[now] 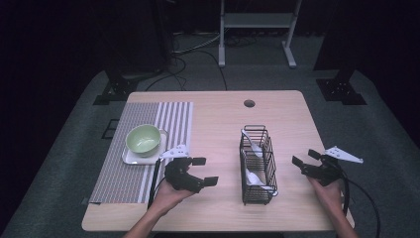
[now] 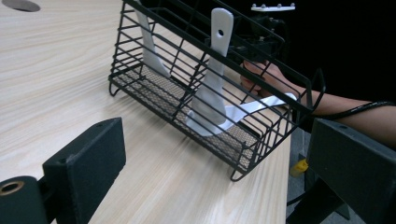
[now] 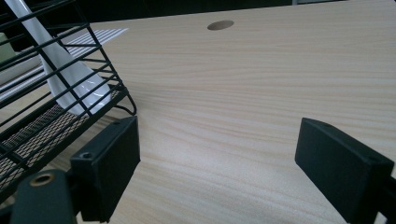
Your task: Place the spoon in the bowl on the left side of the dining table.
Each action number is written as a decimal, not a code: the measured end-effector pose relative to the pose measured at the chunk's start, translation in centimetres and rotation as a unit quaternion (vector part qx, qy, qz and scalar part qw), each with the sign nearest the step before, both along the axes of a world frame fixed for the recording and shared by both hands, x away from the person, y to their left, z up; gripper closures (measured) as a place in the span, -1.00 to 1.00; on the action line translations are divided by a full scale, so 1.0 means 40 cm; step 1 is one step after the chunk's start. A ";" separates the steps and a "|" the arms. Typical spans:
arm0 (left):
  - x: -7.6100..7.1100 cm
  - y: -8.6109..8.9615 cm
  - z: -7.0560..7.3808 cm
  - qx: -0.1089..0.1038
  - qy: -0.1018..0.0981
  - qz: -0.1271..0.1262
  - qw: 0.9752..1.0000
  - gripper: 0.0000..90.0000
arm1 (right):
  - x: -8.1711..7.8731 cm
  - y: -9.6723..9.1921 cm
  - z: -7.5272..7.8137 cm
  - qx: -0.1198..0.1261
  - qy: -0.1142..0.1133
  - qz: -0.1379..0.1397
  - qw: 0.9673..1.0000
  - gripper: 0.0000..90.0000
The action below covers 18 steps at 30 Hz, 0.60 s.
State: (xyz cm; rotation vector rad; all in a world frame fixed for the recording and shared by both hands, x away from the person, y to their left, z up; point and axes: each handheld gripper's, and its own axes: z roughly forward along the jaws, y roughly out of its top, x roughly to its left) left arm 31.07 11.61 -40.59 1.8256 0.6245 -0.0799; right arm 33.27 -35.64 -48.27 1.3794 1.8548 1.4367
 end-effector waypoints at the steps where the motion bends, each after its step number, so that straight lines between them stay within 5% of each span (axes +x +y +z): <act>1: 0.000 -0.003 0.002 0.000 0.000 -0.001 1.000 -0.92 | 0.000 0.000 0.000 0.000 0.000 0.000 1.000 -0.71; 18: 0.002 -0.056 0.012 0.007 0.001 -0.014 1.000 -0.92 | -0.001 0.000 0.000 -0.001 -0.001 -0.002 1.000 -0.71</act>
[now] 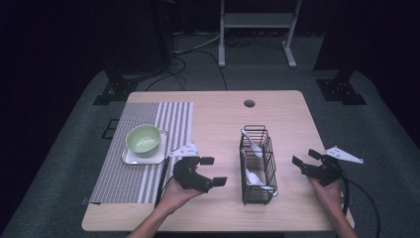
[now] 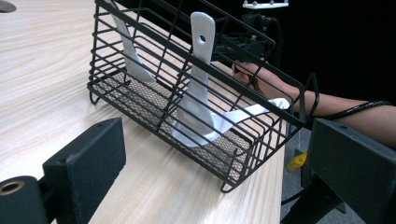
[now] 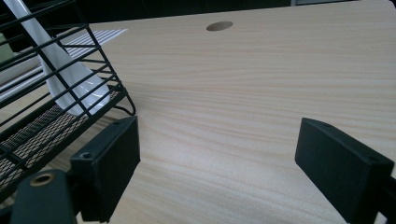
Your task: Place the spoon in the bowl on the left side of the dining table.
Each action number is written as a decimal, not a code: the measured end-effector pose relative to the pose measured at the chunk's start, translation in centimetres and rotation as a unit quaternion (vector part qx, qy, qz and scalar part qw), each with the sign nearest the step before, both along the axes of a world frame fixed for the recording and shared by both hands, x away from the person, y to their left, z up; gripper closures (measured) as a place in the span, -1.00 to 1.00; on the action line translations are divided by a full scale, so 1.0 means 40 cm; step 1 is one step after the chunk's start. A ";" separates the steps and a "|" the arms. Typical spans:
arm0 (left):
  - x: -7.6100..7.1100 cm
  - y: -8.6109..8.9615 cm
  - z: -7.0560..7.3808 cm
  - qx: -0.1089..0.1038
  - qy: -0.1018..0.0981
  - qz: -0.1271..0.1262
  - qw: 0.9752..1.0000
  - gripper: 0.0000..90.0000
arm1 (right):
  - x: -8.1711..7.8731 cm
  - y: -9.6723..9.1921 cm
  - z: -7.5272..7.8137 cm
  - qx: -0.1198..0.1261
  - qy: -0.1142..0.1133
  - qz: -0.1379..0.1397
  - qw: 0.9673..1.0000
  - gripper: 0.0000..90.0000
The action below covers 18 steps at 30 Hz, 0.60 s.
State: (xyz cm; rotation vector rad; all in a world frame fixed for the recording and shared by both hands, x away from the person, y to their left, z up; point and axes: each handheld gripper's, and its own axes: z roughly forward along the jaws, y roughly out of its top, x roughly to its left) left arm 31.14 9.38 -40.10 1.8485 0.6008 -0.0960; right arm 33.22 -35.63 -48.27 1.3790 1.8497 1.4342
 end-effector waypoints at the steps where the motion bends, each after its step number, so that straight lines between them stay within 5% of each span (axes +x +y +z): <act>1: 0.000 0.000 0.000 0.000 0.000 0.000 1.000 -0.92 | 0.000 0.000 0.000 0.000 0.000 0.000 1.000 -0.71; 18: 0.002 -0.051 0.010 0.006 0.004 -0.006 1.000 -0.92 | 0.001 -0.001 0.000 0.001 0.001 0.001 1.000 -0.71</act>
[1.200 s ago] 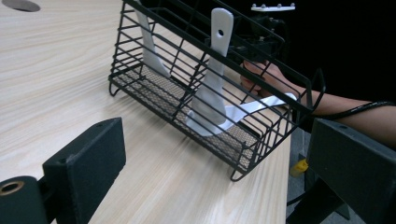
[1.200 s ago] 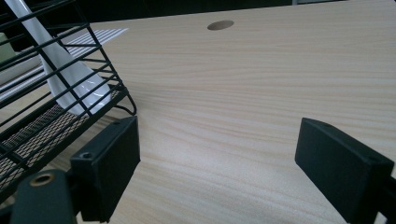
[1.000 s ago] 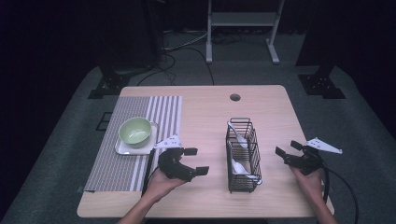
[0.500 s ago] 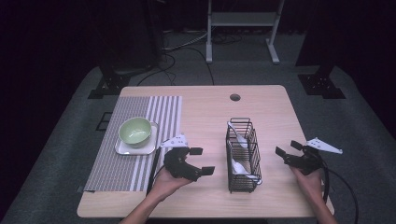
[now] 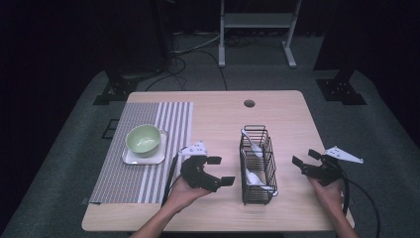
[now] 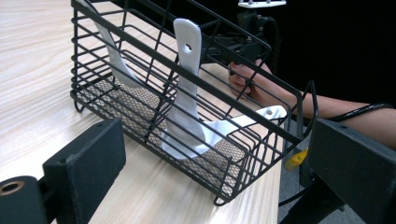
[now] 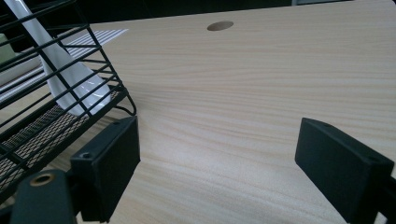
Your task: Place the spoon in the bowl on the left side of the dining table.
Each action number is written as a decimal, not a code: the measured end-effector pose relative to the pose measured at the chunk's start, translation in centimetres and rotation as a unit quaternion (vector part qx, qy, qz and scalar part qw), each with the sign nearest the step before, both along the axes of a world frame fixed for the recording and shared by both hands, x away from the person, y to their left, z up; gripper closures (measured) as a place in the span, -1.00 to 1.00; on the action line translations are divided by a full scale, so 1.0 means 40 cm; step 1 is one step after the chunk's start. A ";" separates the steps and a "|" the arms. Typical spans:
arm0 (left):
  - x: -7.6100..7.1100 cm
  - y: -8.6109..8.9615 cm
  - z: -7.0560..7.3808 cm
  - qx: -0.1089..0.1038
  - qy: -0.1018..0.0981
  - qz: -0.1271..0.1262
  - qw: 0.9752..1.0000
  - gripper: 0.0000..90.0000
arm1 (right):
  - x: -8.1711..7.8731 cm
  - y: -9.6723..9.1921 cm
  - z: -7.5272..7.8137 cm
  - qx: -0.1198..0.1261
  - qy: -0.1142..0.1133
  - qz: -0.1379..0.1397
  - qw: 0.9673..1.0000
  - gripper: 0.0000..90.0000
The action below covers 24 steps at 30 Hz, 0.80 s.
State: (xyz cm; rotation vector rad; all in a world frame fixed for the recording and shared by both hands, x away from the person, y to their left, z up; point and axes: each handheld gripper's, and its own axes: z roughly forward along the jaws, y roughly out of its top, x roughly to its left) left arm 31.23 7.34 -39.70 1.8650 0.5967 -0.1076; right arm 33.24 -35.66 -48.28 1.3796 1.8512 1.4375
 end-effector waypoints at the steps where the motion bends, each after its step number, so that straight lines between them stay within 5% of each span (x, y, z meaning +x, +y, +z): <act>1: 0.000 -0.004 0.001 -0.001 0.000 -0.001 1.000 -0.92 | 0.000 0.000 0.000 0.000 0.000 0.000 1.000 -0.71; 24: 0.012 -0.058 0.023 0.001 -0.004 0.004 1.000 -0.83 | 0.000 0.001 0.000 -0.002 -0.001 0.001 1.000 -0.71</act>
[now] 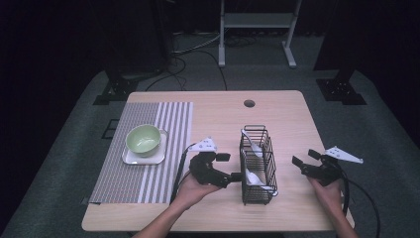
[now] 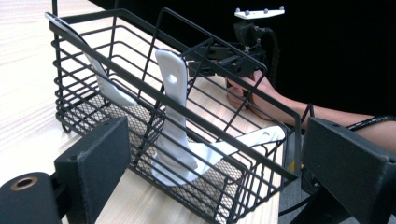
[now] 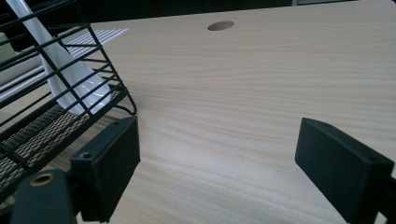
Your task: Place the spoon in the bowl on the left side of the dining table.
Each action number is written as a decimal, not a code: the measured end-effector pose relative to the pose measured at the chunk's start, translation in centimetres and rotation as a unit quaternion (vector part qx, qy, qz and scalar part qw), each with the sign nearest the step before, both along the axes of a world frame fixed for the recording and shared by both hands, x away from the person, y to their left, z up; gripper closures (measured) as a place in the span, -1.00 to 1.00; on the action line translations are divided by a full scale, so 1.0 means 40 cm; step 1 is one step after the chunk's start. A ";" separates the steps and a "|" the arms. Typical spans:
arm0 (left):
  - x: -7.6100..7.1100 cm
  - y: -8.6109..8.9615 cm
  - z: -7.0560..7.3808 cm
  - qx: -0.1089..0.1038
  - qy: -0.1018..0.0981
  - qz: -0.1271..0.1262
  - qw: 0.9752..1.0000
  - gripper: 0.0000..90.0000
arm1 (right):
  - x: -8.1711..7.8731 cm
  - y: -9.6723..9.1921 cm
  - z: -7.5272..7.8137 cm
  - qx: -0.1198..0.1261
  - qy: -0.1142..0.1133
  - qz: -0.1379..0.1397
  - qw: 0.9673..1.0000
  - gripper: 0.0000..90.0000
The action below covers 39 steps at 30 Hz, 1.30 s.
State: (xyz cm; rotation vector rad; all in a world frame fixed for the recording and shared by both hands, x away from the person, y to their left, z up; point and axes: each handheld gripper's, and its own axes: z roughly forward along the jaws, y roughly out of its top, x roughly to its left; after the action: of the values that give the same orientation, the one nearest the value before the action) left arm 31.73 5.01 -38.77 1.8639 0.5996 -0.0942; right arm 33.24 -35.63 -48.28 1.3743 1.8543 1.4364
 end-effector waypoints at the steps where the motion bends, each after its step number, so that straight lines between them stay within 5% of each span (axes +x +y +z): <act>1: 0.000 0.000 0.000 0.000 0.000 0.000 1.000 -0.83 | 0.000 0.000 0.000 0.000 0.000 0.000 1.000 -0.71; 9: 0.011 -0.020 0.011 0.004 -0.002 0.009 1.000 -0.71 | 0.000 0.000 0.000 0.001 0.000 0.000 1.000 -0.71; 19: 0.026 -0.032 0.021 -0.009 -0.003 0.018 1.000 -0.29 | 0.001 -0.001 0.000 0.002 0.000 0.001 1.000 -0.71; 33: 0.032 -0.053 0.030 0.018 -0.030 0.041 0.999 0.16 | 0.001 -0.001 0.000 0.003 0.000 0.002 1.000 -0.71; 39: 0.037 -0.054 0.025 0.018 -0.023 0.048 0.998 0.30 | 0.000 -0.002 0.000 0.003 0.000 0.003 1.000 -0.71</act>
State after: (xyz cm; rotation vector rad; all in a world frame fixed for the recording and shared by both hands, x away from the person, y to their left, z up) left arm 33.20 2.83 -37.75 1.8647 0.6616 0.0227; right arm 33.25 -35.70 -48.29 1.3726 1.8560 1.4468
